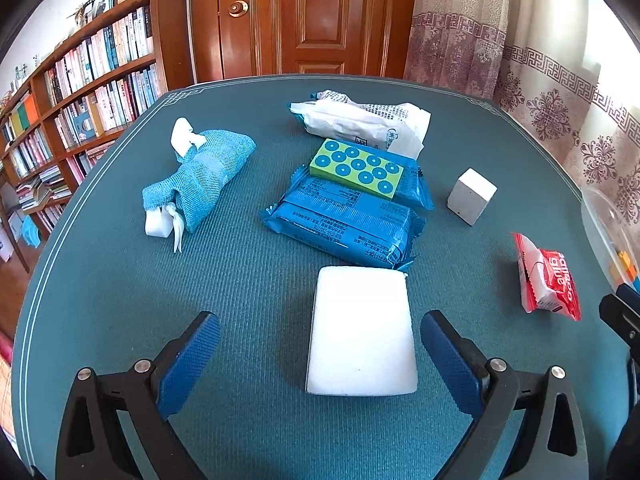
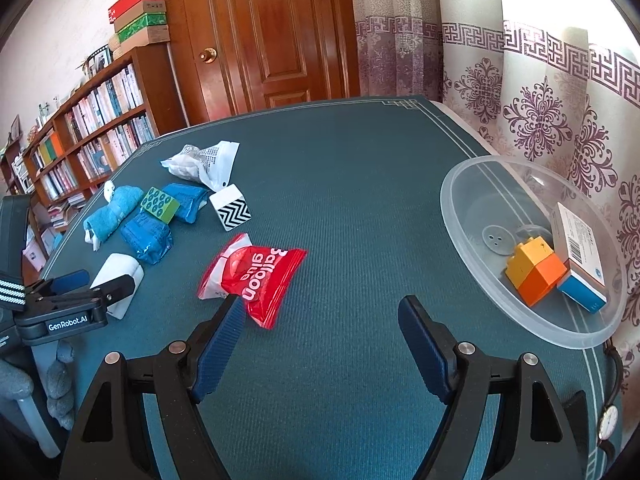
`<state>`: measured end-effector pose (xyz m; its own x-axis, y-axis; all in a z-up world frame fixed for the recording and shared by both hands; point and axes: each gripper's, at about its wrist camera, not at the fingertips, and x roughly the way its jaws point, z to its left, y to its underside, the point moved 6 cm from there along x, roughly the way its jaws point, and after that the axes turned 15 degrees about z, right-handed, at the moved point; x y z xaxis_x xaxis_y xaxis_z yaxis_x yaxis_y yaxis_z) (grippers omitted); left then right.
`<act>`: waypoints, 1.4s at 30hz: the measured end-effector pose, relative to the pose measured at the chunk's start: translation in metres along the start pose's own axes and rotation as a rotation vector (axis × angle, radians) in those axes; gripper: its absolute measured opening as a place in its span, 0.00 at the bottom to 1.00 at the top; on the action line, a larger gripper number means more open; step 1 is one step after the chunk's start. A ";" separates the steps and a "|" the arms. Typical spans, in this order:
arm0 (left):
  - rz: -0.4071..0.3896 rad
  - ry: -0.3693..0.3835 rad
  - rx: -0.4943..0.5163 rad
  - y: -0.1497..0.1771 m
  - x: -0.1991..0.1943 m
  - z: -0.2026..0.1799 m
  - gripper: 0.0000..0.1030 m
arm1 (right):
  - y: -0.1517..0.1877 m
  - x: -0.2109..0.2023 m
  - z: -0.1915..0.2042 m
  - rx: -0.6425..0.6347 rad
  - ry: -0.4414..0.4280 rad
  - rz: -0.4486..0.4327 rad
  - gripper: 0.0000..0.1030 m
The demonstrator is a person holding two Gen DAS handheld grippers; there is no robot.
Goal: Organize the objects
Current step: 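Move the left tool to the white sponge and grasp it, then grasp the red Balloon glue packet with the right tool while the left tool holds the sponge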
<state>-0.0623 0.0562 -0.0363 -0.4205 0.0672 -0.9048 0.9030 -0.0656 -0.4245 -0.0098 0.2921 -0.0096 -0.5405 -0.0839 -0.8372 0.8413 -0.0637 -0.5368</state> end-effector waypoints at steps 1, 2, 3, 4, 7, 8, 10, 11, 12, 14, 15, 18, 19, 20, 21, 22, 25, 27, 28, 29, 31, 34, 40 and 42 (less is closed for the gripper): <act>0.003 0.001 -0.001 0.000 0.001 0.000 0.99 | -0.001 0.001 0.001 0.000 -0.004 0.003 0.78; 0.006 0.004 -0.002 0.000 0.001 0.001 0.98 | -0.002 0.002 0.002 0.000 -0.008 0.005 0.78; 0.009 0.008 -0.002 0.000 0.002 0.001 0.97 | -0.003 0.003 0.003 -0.001 -0.009 0.007 0.78; 0.012 0.011 -0.001 0.001 0.002 0.001 0.95 | -0.004 0.004 0.004 -0.004 -0.010 0.008 0.78; 0.021 0.009 0.001 0.000 0.004 0.001 0.89 | -0.005 0.007 0.008 -0.013 -0.014 0.014 0.78; 0.019 0.012 0.004 0.001 0.004 0.000 0.87 | -0.006 0.008 0.009 -0.016 -0.016 0.016 0.78; 0.012 0.014 0.012 0.001 0.003 -0.001 0.83 | -0.008 0.010 0.012 -0.021 -0.025 0.019 0.78; 0.009 0.014 0.016 0.001 0.003 -0.002 0.80 | -0.009 0.010 0.012 -0.021 -0.033 0.021 0.78; 0.006 0.014 0.021 0.001 0.003 -0.003 0.78 | -0.011 0.011 0.013 -0.021 -0.043 0.023 0.78; -0.001 0.016 0.030 0.002 0.002 -0.005 0.72 | -0.017 0.013 0.014 -0.024 -0.061 0.022 0.78; -0.004 0.020 0.036 0.002 0.002 -0.005 0.71 | -0.020 0.013 0.016 -0.029 -0.068 0.020 0.78; -0.012 0.026 0.056 0.003 0.001 -0.009 0.62 | -0.029 0.015 0.020 -0.045 -0.088 0.011 0.78; -0.015 0.022 0.062 0.003 0.001 -0.010 0.60 | -0.033 0.016 0.022 -0.051 -0.095 0.009 0.78; -0.016 0.021 0.066 0.003 0.001 -0.011 0.60 | -0.037 0.017 0.024 -0.056 -0.103 0.007 0.78; -0.018 0.021 0.069 0.003 0.001 -0.011 0.59 | -0.040 0.018 0.026 -0.061 -0.111 0.003 0.78; -0.019 0.022 0.069 0.003 0.001 -0.011 0.59 | -0.044 0.020 0.027 -0.066 -0.119 0.001 0.78; -0.020 0.026 0.068 0.002 0.001 -0.011 0.59 | -0.057 0.025 0.032 -0.070 -0.169 0.006 0.78; -0.021 0.026 0.069 0.003 0.001 -0.011 0.59 | -0.064 0.032 0.035 -0.070 -0.201 0.021 0.78; -0.021 0.026 0.070 0.003 0.001 -0.011 0.59 | -0.066 0.036 0.036 -0.071 -0.216 0.031 0.78; -0.021 0.026 0.070 0.003 0.001 -0.011 0.59 | -0.068 0.040 0.037 -0.071 -0.228 0.042 0.78; -0.021 0.027 0.070 0.003 0.001 -0.011 0.59 | -0.069 0.046 0.040 -0.079 -0.259 0.065 0.78; -0.021 0.028 0.070 0.003 0.001 -0.011 0.59 | -0.065 0.053 0.046 -0.108 -0.296 0.103 0.78; -0.022 0.031 0.071 0.003 0.000 -0.012 0.59 | -0.042 0.056 0.051 -0.153 -0.314 0.158 0.78; -0.022 0.031 0.071 0.003 0.000 -0.013 0.59 | -0.032 0.054 0.051 -0.165 -0.311 0.170 0.78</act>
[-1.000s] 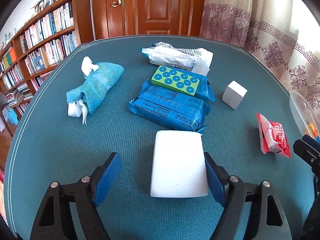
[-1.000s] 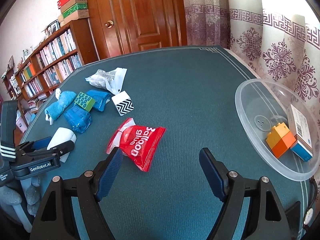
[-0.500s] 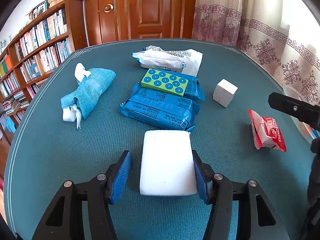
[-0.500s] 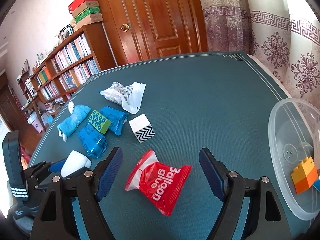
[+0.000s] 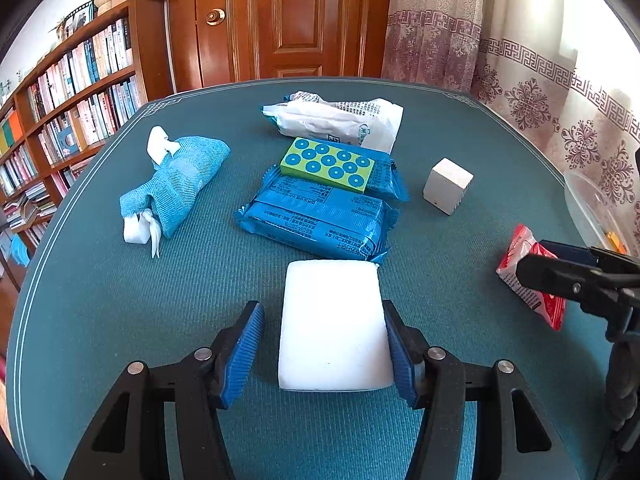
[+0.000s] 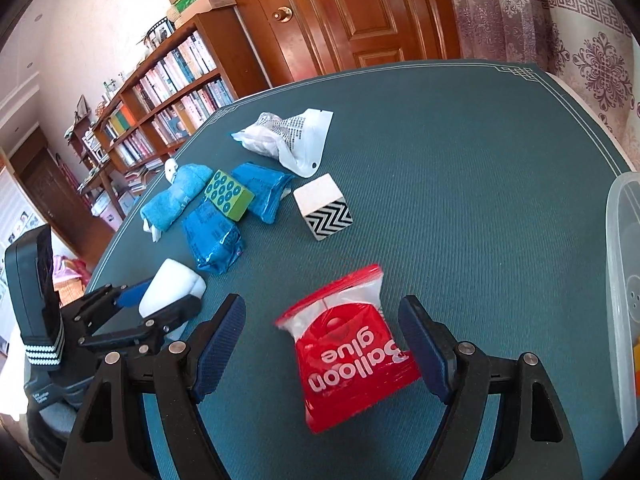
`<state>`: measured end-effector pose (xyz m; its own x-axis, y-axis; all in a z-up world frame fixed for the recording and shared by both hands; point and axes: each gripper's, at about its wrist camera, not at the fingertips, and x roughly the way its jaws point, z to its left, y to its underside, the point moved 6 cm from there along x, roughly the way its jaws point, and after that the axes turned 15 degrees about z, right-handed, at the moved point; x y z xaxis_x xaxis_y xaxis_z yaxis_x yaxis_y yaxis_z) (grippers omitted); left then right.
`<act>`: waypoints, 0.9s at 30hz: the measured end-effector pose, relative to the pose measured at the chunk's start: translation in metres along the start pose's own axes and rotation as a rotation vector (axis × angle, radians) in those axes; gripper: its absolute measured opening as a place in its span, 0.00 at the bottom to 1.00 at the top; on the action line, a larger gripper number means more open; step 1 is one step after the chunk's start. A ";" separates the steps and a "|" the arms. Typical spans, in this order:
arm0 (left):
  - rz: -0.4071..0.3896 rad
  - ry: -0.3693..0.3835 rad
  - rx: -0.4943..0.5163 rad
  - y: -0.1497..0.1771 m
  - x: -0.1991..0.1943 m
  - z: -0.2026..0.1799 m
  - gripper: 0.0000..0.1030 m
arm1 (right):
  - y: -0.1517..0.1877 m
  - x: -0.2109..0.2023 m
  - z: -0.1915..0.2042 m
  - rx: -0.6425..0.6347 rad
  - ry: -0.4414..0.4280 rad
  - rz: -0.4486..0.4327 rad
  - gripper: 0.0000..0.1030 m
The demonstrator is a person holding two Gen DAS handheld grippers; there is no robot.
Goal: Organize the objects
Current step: 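Grasp the red Balloon glue packet with the right tool while the left tool holds the sponge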
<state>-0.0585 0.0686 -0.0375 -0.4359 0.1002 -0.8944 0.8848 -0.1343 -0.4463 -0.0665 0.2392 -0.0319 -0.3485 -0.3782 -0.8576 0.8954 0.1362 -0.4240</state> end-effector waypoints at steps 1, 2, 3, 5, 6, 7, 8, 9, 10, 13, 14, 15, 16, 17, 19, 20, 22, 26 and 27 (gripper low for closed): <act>0.000 0.000 0.000 0.000 0.000 0.000 0.59 | 0.004 0.000 0.001 -0.003 0.003 0.005 0.78; 0.000 0.000 0.000 0.000 0.000 0.000 0.59 | 0.008 0.000 0.002 -0.005 0.007 0.009 0.78; 0.000 0.000 0.001 0.000 0.000 0.000 0.59 | 0.012 -0.001 0.002 -0.008 0.018 0.010 0.78; 0.000 0.001 0.004 0.000 0.000 -0.001 0.59 | 0.017 0.000 0.003 -0.015 0.051 0.010 0.78; 0.000 0.002 0.006 0.000 0.000 -0.001 0.59 | 0.019 0.000 0.004 -0.020 0.072 0.008 0.78; 0.000 0.002 0.007 0.000 0.000 -0.001 0.59 | 0.020 0.000 0.004 -0.022 0.093 0.005 0.77; -0.001 0.003 0.008 0.000 0.000 -0.001 0.59 | 0.020 0.001 0.004 -0.023 0.109 0.001 0.77; -0.001 0.003 0.007 0.000 0.000 -0.001 0.59 | 0.020 0.001 0.004 -0.025 0.122 -0.003 0.76; -0.001 0.004 0.007 0.000 0.000 -0.001 0.59 | 0.019 0.002 0.004 -0.026 0.140 -0.008 0.75; -0.001 0.007 0.007 0.000 0.000 -0.001 0.59 | 0.016 0.004 0.003 -0.024 0.191 -0.015 0.70; -0.001 0.006 0.007 0.000 0.000 -0.001 0.59 | 0.015 0.004 0.002 -0.023 0.204 -0.016 0.68; -0.001 0.006 0.007 0.001 0.000 -0.001 0.59 | 0.014 0.005 0.002 -0.021 0.214 -0.017 0.67; -0.001 0.006 0.007 0.000 0.000 -0.001 0.59 | 0.013 0.005 0.003 -0.020 0.221 -0.019 0.63; -0.001 0.006 0.007 0.001 0.000 -0.001 0.59 | 0.013 0.005 0.002 -0.020 0.228 -0.020 0.59; -0.001 0.006 0.007 0.001 0.000 -0.001 0.59 | 0.013 0.004 0.002 -0.019 0.237 -0.022 0.54; -0.001 0.006 0.007 0.001 0.000 -0.001 0.59 | 0.013 0.004 0.002 -0.017 0.238 -0.023 0.54; -0.001 0.005 0.007 0.001 0.000 -0.001 0.59 | 0.014 0.004 0.002 -0.013 0.241 -0.026 0.52; -0.002 0.003 0.014 0.001 0.000 -0.002 0.51 | 0.016 0.000 0.003 -0.006 0.240 -0.038 0.48; -0.002 0.007 0.019 0.001 -0.001 -0.002 0.50 | 0.016 -0.002 0.003 -0.004 0.238 -0.043 0.47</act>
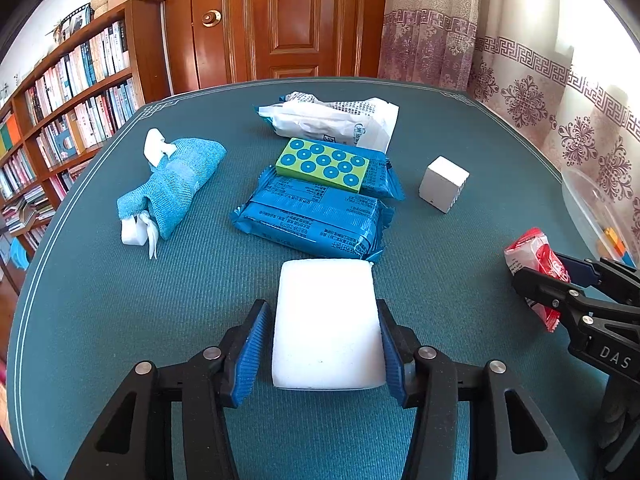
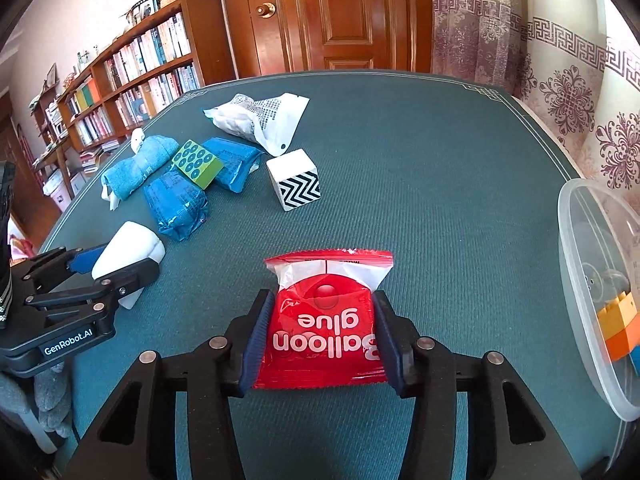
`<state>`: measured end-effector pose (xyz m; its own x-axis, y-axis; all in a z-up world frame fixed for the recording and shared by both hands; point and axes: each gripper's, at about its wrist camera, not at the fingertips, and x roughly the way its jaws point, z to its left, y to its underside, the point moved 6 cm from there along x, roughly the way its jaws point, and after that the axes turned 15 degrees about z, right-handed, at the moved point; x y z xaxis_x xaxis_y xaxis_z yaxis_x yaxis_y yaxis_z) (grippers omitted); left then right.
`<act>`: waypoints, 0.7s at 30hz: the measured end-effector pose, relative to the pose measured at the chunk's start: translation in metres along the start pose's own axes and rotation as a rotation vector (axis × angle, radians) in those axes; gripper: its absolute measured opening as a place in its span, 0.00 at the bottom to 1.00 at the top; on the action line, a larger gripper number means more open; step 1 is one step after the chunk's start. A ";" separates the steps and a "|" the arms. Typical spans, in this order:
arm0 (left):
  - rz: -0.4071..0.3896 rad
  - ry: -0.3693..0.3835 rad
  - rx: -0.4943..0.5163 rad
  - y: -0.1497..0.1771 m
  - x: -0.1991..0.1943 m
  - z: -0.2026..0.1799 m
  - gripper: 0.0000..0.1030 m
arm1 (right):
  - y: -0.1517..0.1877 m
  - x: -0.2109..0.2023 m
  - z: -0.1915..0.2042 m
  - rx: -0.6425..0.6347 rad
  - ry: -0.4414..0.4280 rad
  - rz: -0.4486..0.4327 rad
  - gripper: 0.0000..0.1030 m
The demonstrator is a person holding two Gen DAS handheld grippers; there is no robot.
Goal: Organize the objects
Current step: 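Grasp the red Balloon glue packet with the right tool while the left tool holds the sponge, then carry the sponge into the bowl and release it with the left tool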
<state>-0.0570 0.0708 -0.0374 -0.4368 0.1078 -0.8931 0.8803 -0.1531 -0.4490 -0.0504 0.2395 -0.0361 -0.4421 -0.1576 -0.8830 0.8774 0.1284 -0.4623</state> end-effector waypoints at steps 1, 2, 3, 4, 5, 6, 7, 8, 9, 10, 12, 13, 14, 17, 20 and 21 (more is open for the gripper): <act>-0.001 0.005 0.005 0.000 0.000 -0.001 0.46 | 0.001 -0.002 0.000 0.003 -0.004 -0.005 0.47; -0.001 0.006 0.008 0.000 -0.001 -0.001 0.46 | 0.001 -0.005 -0.001 0.006 -0.005 -0.011 0.47; -0.001 0.007 0.008 0.000 -0.001 -0.001 0.46 | 0.002 -0.007 -0.001 0.008 -0.007 -0.016 0.47; -0.002 0.012 0.005 0.000 -0.001 -0.001 0.45 | 0.003 -0.009 -0.002 0.013 -0.009 -0.021 0.46; -0.001 0.021 0.000 0.000 -0.001 0.000 0.45 | 0.004 -0.012 -0.004 0.018 -0.010 -0.027 0.46; -0.001 0.031 -0.005 0.000 -0.002 0.001 0.45 | 0.005 -0.015 -0.006 0.024 -0.011 -0.034 0.46; 0.000 0.038 -0.009 0.000 -0.002 0.002 0.45 | 0.006 -0.018 -0.007 0.030 -0.012 -0.041 0.46; 0.001 0.042 -0.014 0.000 -0.002 0.003 0.45 | 0.006 -0.022 -0.009 0.036 -0.013 -0.048 0.46; 0.002 0.044 -0.017 0.000 -0.002 0.004 0.45 | 0.007 -0.025 -0.011 0.042 -0.014 -0.056 0.46; 0.003 0.047 -0.019 0.000 -0.003 0.004 0.45 | 0.007 -0.029 -0.014 0.048 -0.013 -0.064 0.46; 0.009 0.057 -0.022 0.001 -0.003 0.003 0.45 | 0.009 -0.036 -0.018 0.058 -0.012 -0.081 0.46; 0.010 0.060 -0.023 0.001 -0.004 0.002 0.45 | 0.009 -0.040 -0.020 0.063 -0.011 -0.089 0.46; 0.010 0.059 -0.021 0.002 -0.005 0.000 0.45 | 0.010 -0.044 -0.022 0.069 -0.010 -0.098 0.46; 0.002 0.056 -0.007 0.000 -0.009 -0.006 0.45 | 0.012 -0.054 -0.031 0.088 -0.006 -0.119 0.46; -0.008 0.057 0.014 -0.003 -0.014 -0.016 0.45 | 0.014 -0.062 -0.041 0.106 0.006 -0.136 0.46; -0.011 0.058 0.024 -0.004 -0.016 -0.020 0.45 | 0.015 -0.065 -0.045 0.115 0.009 -0.142 0.46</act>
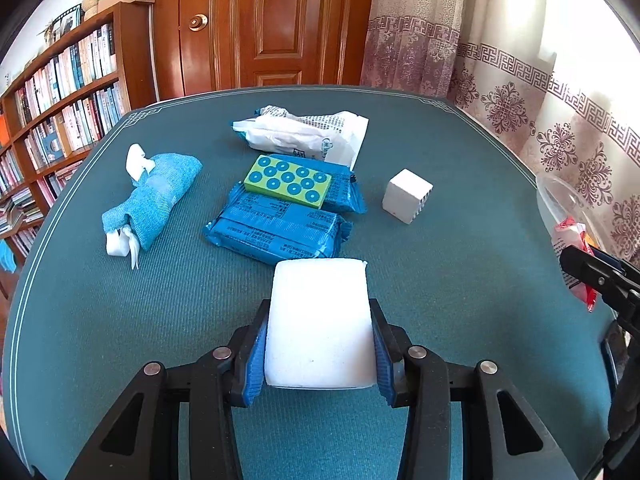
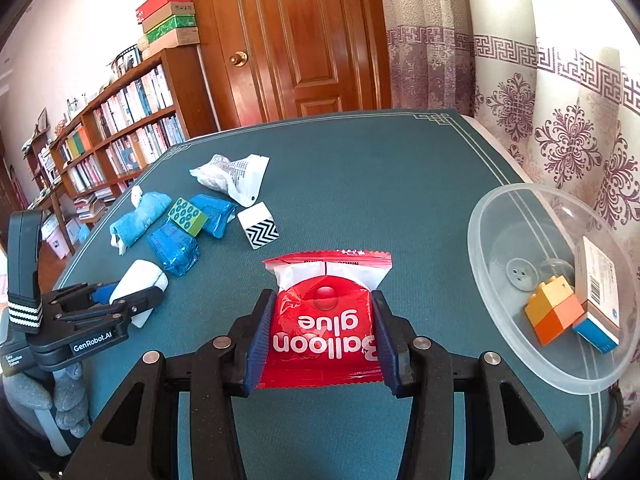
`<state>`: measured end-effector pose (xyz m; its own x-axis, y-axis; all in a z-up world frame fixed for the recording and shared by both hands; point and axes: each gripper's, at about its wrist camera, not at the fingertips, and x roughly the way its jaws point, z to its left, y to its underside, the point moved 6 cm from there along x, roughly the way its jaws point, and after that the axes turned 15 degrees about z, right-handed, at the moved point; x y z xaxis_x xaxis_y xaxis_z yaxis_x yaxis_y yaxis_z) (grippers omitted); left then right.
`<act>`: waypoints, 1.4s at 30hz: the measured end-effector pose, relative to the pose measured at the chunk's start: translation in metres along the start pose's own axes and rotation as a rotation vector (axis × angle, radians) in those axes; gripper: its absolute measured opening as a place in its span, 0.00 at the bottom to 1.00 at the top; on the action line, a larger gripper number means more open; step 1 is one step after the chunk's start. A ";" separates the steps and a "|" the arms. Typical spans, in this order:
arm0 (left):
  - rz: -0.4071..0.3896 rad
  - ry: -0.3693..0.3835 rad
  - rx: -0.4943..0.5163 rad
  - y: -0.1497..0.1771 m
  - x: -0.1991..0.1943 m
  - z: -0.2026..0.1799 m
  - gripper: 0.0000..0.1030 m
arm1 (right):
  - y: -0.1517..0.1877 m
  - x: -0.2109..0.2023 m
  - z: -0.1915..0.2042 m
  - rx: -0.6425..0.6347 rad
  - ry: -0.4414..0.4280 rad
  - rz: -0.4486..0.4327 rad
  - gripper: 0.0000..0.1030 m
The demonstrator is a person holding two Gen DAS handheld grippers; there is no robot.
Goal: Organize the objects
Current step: 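Carry the sponge into the bowl and release it with the left tool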
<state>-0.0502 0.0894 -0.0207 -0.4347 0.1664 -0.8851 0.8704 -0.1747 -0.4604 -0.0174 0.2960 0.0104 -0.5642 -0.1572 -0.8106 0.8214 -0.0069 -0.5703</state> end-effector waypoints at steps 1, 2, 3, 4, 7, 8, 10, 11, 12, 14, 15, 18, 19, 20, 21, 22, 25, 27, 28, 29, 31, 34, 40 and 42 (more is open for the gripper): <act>-0.003 0.001 0.011 -0.002 -0.001 -0.005 0.45 | 0.000 -0.002 -0.004 0.008 0.004 -0.006 0.46; -0.006 0.002 0.022 -0.003 -0.003 -0.009 0.45 | 0.000 -0.005 -0.009 0.017 0.008 -0.011 0.46; -0.009 0.004 0.034 -0.005 -0.004 -0.015 0.45 | 0.001 -0.008 -0.014 0.026 0.013 -0.017 0.46; -0.012 0.005 0.046 -0.007 -0.005 -0.020 0.45 | 0.001 -0.010 -0.019 0.036 0.018 -0.023 0.46; -0.018 0.013 0.080 -0.013 -0.007 -0.037 0.45 | 0.003 -0.018 -0.036 0.065 0.035 -0.037 0.46; -0.020 0.019 0.090 -0.015 -0.008 -0.042 0.45 | 0.004 -0.021 -0.041 0.074 0.042 -0.041 0.46; -0.024 0.026 0.112 -0.019 -0.009 -0.053 0.45 | 0.006 -0.027 -0.054 0.095 0.056 -0.051 0.46; -0.026 0.028 0.124 -0.021 -0.009 -0.059 0.45 | 0.007 -0.030 -0.060 0.105 0.063 -0.057 0.46; -0.028 0.030 0.136 -0.022 -0.009 -0.065 0.45 | 0.008 -0.033 -0.066 0.117 0.071 -0.064 0.46; -0.026 0.041 0.157 -0.026 -0.009 -0.076 0.45 | 0.009 -0.040 -0.080 0.141 0.090 -0.076 0.46; -0.025 0.047 0.166 -0.028 -0.009 -0.082 0.45 | 0.010 -0.043 -0.088 0.153 0.099 -0.082 0.46; -0.026 0.066 0.196 -0.033 -0.010 -0.100 0.45 | 0.013 -0.051 -0.109 0.189 0.130 -0.093 0.46; -0.027 0.073 0.207 -0.035 -0.011 -0.106 0.45 | 0.015 -0.053 -0.117 0.201 0.140 -0.094 0.46; -0.028 0.079 0.219 -0.036 -0.011 -0.113 0.45 | 0.016 -0.055 -0.123 0.213 0.148 -0.096 0.46; -0.030 0.085 0.231 -0.038 -0.012 -0.119 0.45 | 0.018 -0.057 -0.130 0.224 0.156 -0.097 0.46; -0.031 0.092 0.244 -0.039 -0.012 -0.125 0.45 | 0.019 -0.058 -0.136 0.234 0.165 -0.097 0.46; -0.032 0.116 0.281 -0.046 -0.013 -0.147 0.45 | 0.023 -0.063 -0.151 0.257 0.182 -0.101 0.46; -0.033 0.135 0.306 -0.050 -0.014 -0.162 0.45 | 0.026 -0.065 -0.158 0.267 0.191 -0.105 0.46; -0.034 0.145 0.319 -0.052 -0.014 -0.170 0.45 | 0.026 -0.066 -0.161 0.272 0.193 -0.107 0.46; -0.033 0.156 0.331 -0.054 -0.014 -0.177 0.45 | 0.027 -0.067 -0.164 0.278 0.194 -0.108 0.46; -0.031 0.174 0.356 -0.057 -0.012 -0.192 0.45 | 0.028 -0.068 -0.169 0.286 0.194 -0.111 0.46; -0.030 0.188 0.391 -0.062 -0.008 -0.213 0.45 | 0.030 -0.070 -0.174 0.297 0.194 -0.117 0.46; -0.011 0.254 0.435 -0.070 0.004 -0.249 0.45 | 0.031 -0.072 -0.181 0.309 0.198 -0.131 0.46; 0.007 0.286 0.434 -0.073 0.009 -0.258 0.45 | 0.031 -0.071 -0.183 0.313 0.195 -0.132 0.46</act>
<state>-0.0579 0.3538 0.0221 -0.2959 0.4120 -0.8618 0.6703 -0.5532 -0.4946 0.0328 0.4872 0.0261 -0.6476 0.0562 -0.7599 0.7092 -0.3204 -0.6280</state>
